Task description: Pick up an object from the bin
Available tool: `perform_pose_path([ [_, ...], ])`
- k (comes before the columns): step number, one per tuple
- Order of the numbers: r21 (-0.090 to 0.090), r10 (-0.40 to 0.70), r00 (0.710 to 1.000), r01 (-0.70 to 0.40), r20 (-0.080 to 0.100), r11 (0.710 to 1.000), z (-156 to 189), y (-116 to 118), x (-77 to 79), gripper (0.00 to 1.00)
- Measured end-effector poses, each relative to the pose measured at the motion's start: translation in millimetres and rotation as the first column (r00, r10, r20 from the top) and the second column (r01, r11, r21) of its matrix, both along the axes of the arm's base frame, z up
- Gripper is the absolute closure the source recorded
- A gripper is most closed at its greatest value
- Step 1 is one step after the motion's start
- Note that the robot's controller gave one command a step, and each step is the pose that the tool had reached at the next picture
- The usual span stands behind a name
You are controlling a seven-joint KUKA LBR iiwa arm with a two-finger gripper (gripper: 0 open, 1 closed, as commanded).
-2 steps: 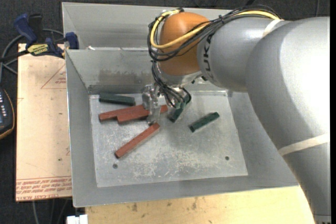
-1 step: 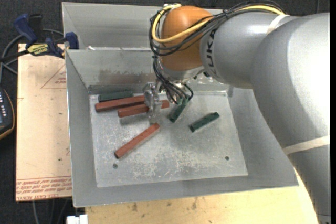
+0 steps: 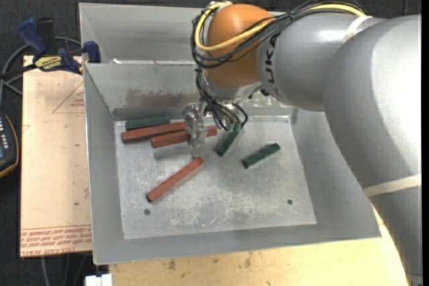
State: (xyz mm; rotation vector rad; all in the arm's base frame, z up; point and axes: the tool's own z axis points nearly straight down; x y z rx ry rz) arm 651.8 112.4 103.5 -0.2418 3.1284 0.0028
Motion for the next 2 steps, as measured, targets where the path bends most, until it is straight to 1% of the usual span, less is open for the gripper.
perform_pose_path([
  [1, 0.001, 0.0, 1.0, 0.0, 0.008, 1.0, 86.4, 0.8, 2.5, 1.0],
  [2, 0.0, 0.0, 1.0, 0.0, 0.001, 1.0, 89.4, 1.2, 3.5, 1.0],
])
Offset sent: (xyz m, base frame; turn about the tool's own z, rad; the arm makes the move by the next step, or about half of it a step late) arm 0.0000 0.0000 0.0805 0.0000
